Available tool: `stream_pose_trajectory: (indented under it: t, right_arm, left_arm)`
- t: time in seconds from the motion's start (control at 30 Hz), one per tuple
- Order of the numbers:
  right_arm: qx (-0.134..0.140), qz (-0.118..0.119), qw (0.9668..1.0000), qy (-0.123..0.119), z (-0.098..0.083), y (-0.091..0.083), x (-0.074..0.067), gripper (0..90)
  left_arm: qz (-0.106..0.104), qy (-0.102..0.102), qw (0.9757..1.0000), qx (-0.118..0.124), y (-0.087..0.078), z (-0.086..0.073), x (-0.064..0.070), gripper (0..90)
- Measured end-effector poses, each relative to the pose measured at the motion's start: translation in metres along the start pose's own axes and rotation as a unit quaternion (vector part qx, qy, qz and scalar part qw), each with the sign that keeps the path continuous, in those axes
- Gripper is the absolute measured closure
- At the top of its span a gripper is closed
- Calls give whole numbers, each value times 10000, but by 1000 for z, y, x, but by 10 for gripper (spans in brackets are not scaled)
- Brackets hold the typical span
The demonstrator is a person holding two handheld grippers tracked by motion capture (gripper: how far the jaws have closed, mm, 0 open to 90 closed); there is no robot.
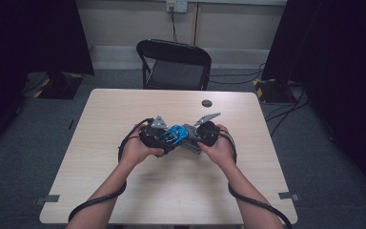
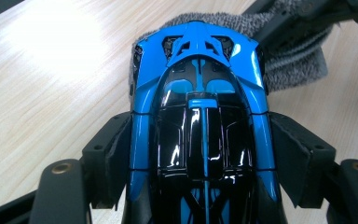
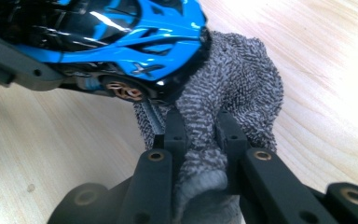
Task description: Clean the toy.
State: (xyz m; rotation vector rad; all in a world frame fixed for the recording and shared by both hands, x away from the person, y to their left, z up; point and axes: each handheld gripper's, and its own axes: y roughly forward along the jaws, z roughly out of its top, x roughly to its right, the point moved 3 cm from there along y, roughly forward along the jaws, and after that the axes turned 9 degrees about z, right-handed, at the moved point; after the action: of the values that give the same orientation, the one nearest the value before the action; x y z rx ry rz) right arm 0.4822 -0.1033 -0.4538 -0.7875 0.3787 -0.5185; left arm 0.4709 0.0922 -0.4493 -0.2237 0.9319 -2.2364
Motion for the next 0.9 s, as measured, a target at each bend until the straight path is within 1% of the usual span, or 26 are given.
stream_pose_trajectory:
  t: [0.03,0.2,0.33,0.4,0.47,0.63,0.7,0.77,0.9]
  right_arm:
    - [-6,10,10000,-19,0,0,-1,781]
    - [14,104,9999,-50,-2,1,-2,781]
    - [57,213,9997,-86,-2,2,-6,781]
    - [73,238,9996,-127,-1,3,-9,781]
    - [71,313,9994,-155,-1,4,-13,781]
    - [85,354,9991,-219,2,5,-18,781]
    - [74,363,9990,-237,2,5,-18,781]
    - [70,372,9990,-248,2,5,-19,781]
    - [59,393,9988,-289,1,6,-20,781]
  left_arm:
    - [14,-37,10000,9,0,0,0,283]
    - [33,-94,10000,0,0,3,-4,283]
    - [72,-147,9999,50,1,7,-6,283]
    - [57,-166,9998,38,2,10,-7,283]
    - [30,-180,9998,30,4,11,-7,283]
    - [17,-237,9997,35,7,14,-7,283]
    - [44,-231,9997,22,8,15,-8,283]
    - [6,-259,9997,-8,9,16,-8,283]
    - [56,-310,9995,-4,12,17,-9,283]
